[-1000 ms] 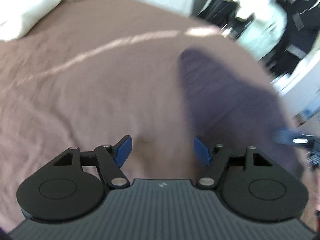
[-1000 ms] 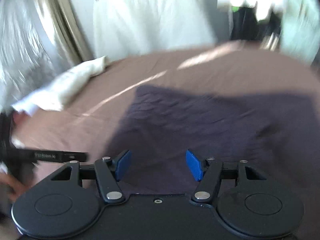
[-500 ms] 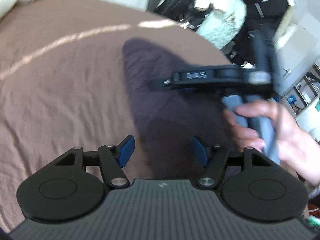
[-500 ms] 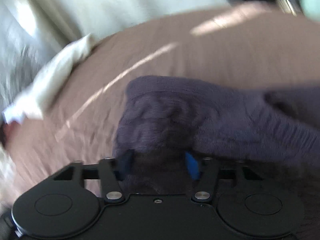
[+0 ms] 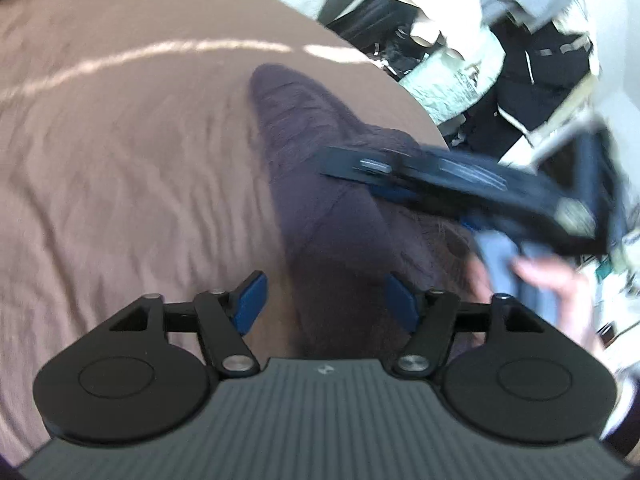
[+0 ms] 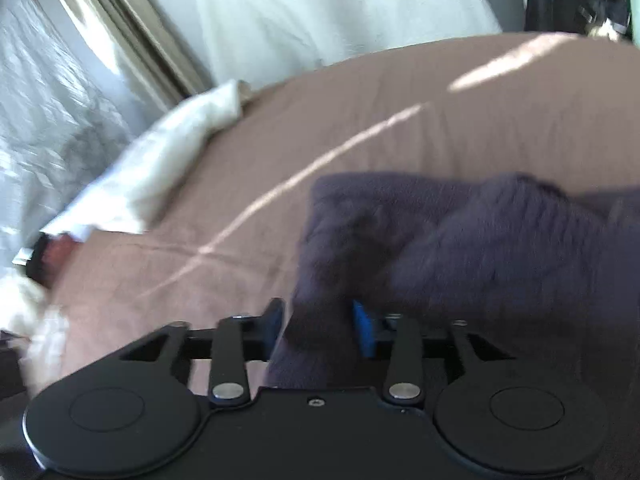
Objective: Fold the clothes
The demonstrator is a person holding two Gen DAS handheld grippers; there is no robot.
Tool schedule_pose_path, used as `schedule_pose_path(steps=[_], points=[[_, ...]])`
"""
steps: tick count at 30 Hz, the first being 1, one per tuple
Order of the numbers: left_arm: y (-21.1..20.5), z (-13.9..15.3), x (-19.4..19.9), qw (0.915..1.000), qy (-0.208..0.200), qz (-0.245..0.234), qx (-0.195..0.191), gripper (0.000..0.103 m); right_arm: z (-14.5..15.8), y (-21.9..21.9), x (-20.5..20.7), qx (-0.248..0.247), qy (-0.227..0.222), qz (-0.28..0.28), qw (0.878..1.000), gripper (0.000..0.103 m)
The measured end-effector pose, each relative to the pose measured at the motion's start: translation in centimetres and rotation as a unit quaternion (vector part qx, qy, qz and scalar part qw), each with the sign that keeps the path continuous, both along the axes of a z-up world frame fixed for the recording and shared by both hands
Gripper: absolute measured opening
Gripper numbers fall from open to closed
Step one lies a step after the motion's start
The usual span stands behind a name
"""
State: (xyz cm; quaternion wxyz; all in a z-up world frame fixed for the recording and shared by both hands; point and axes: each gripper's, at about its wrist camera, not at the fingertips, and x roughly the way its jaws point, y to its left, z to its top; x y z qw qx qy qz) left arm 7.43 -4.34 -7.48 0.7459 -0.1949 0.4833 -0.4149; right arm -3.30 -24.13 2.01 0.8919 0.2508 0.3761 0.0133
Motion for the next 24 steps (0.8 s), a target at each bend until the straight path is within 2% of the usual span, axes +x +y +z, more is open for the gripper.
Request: schedule_pose_path(steps=[2, 5, 7, 8, 10, 12, 14, 16, 17, 18, 20, 21, 22, 24], points=[[1.0, 0.0, 0.5, 0.9995, 0.012, 0.017, -0.022, 0.068, 0.9, -1.0, -3.6, 0.038, -0.023, -0.008, 0.999, 0.054], [2.0, -0.1, 1.2, 0.9968, 0.034, 0.028, -0.067, 0.068, 1.8, -1.9, -10.5, 0.067, -0.05, -0.035, 0.996, 0.057], [2.1, -0.6, 1.7, 0.9915, 0.07, 0.015, -0.109, 0.075, 2.3, -2.2, -15.0, 0.049, -0.048, -0.052, 0.996, 0.057], [1.8, -0.6, 1.7, 0.9905, 0.078, 0.007, -0.113, 0.075, 2.2, -1.9, -16.8, 0.039, -0.04, -0.057, 0.997, 0.057], [0.9, -0.4, 1.1, 0.9931, 0.063, -0.01, -0.098, 0.075, 2.0, -1.2, -20.4, 0.019, -0.023, -0.067, 0.997, 0.057], [-0.1, -0.3, 0.4, 0.996, 0.047, -0.02, -0.073, 0.075, 1.2, -1.0, -23.1, 0.023, -0.02, -0.063, 0.998, 0.057], [-1.1, -0.3, -0.4, 0.9982, 0.031, -0.027, -0.043, 0.075, -0.7, -0.6, -23.6, 0.053, -0.013, -0.061, 0.997, 0.057], [-1.8, -0.6, -1.2, 0.9986, 0.029, -0.028, -0.034, 0.075, -2.5, -0.2, -24.1, 0.084, -0.007, -0.06, 0.995, 0.057], [-1.9, -0.6, -1.4, 0.9988, 0.027, -0.024, -0.033, 0.075, -3.2, 0.0, -23.3, 0.101, -0.01, -0.056, 0.993, 0.058], [-2.0, -0.6, -1.7, 0.999, 0.024, -0.019, -0.032, 0.075, -3.9, 0.1, -22.4, 0.119, -0.012, -0.053, 0.991, 0.065], [-1.8, -0.1, -1.9, 0.9994, 0.01, -0.008, -0.031, 0.075, -5.1, 0.3, -20.2, 0.149, -0.005, -0.077, 0.986, 0.071], [-1.7, 0.2, -1.9, 0.9995, 0.002, -0.005, -0.03, 0.075, -5.2, 0.5, -19.1, 0.136, -0.006, -0.078, 0.988, 0.07], [-1.6, 0.4, -1.9, 0.9996, -0.006, -0.002, -0.028, 0.075, -5.2, 0.8, -18.0, 0.123, -0.007, -0.08, 0.989, 0.066], [-0.9, 0.8, -2.1, 0.9995, -0.018, 0.003, -0.026, 0.075, -5.0, 1.8, -16.6, 0.104, -0.014, -0.06, 0.993, 0.03]])
